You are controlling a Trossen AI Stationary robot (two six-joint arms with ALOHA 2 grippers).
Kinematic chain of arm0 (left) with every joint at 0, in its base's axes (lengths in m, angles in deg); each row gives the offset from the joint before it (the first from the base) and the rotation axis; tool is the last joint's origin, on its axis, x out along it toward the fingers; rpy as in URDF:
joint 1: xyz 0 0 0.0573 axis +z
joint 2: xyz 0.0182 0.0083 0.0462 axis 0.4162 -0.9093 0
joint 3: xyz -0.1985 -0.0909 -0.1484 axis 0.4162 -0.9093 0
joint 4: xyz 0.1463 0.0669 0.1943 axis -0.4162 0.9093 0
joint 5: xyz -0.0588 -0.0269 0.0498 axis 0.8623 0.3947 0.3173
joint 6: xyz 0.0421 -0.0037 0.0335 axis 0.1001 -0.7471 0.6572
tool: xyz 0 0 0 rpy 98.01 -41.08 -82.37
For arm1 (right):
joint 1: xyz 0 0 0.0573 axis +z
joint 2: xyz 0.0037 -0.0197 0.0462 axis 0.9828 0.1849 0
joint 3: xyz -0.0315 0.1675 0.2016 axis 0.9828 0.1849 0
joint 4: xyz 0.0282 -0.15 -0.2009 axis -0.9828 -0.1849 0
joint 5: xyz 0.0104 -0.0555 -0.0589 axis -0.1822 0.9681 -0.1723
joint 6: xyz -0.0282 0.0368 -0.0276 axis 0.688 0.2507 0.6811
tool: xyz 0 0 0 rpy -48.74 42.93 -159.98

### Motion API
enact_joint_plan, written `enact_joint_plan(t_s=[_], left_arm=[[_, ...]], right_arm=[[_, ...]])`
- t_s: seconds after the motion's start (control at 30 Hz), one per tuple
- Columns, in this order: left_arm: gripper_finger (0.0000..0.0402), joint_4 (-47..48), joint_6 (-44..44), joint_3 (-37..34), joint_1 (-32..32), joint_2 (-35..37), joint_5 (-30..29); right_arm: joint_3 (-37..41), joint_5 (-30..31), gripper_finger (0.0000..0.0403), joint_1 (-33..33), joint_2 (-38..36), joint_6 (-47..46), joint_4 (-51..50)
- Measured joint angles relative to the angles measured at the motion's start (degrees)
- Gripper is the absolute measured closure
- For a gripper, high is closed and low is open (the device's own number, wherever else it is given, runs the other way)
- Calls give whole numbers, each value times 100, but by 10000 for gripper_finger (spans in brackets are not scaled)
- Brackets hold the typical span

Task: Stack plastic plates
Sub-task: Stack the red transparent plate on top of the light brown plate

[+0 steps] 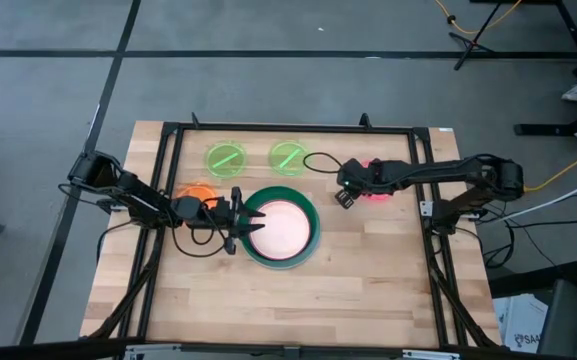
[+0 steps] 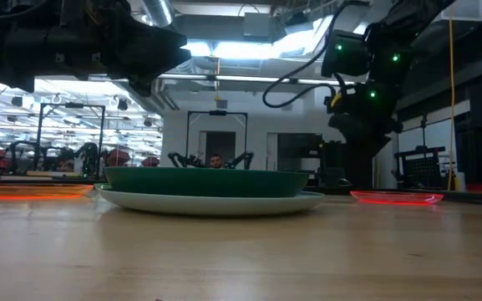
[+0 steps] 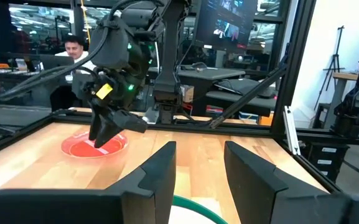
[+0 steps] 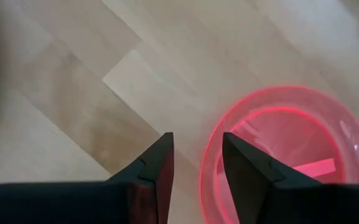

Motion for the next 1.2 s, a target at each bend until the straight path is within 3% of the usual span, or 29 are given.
enact_joint_plan(t_s=[0.33,0.7,0.97,1.2], left_arm=[[272,0,-8,0,0,0,9],[272,2,-7,0,0,0,26],[272,4,4,0,0,0,26],[272,4,2,2,0,0,26]], right_arm=[[130,113,276,-282,65,-11,302],[137,449,276,-271,906,-13,397],[134,488,277,-271,1016,-30,373],[134,491,337,-271,1016,135,348]])
